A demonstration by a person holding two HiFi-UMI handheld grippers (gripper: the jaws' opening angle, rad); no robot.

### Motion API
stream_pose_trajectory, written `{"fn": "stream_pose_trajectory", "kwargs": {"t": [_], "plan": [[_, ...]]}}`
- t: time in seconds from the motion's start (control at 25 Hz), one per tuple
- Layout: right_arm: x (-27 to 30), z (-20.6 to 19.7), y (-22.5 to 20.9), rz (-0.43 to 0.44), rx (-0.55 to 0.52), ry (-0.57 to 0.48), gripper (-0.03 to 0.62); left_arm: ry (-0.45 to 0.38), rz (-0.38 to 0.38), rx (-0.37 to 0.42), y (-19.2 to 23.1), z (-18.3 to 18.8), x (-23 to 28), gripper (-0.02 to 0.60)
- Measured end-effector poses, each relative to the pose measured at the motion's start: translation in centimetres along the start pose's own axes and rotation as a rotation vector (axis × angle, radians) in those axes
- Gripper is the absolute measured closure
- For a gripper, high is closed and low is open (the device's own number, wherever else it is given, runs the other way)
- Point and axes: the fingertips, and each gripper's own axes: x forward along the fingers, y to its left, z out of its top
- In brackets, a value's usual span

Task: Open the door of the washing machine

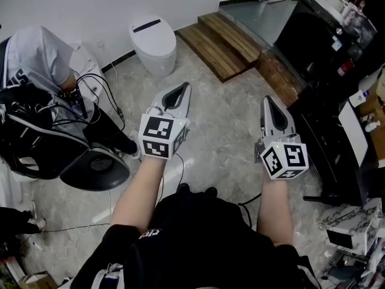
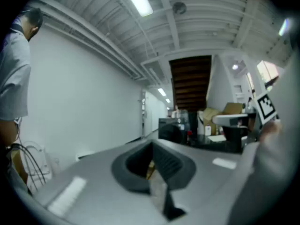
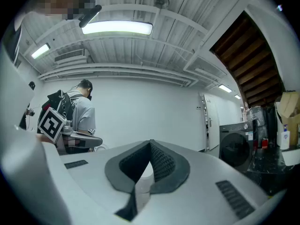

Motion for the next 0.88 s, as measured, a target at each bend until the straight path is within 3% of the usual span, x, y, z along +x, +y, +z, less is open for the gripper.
{"fn": "stream_pose_trajectory", "kwargs": {"t": [0.24,0.56,0.88], "plan": [[-0.8,0.2,-1.7,-0.008,0.005,-0.001,0.602,-0.005,-0.012,0.005,-1.7,0.6,1.3,0.574],[-2.5,-0.6,-9.0,-0.110,0.033,-0.005,0.600,-0.006,-0.026,-0.010,-4.6,0.5,5.6,0.574],[-1.8,-3.0,-11.4,-0.079,0.082,0.030,0.599,0.008,-0.014,-0.040,-5.8,-0.8,8.9,0.574]]}}
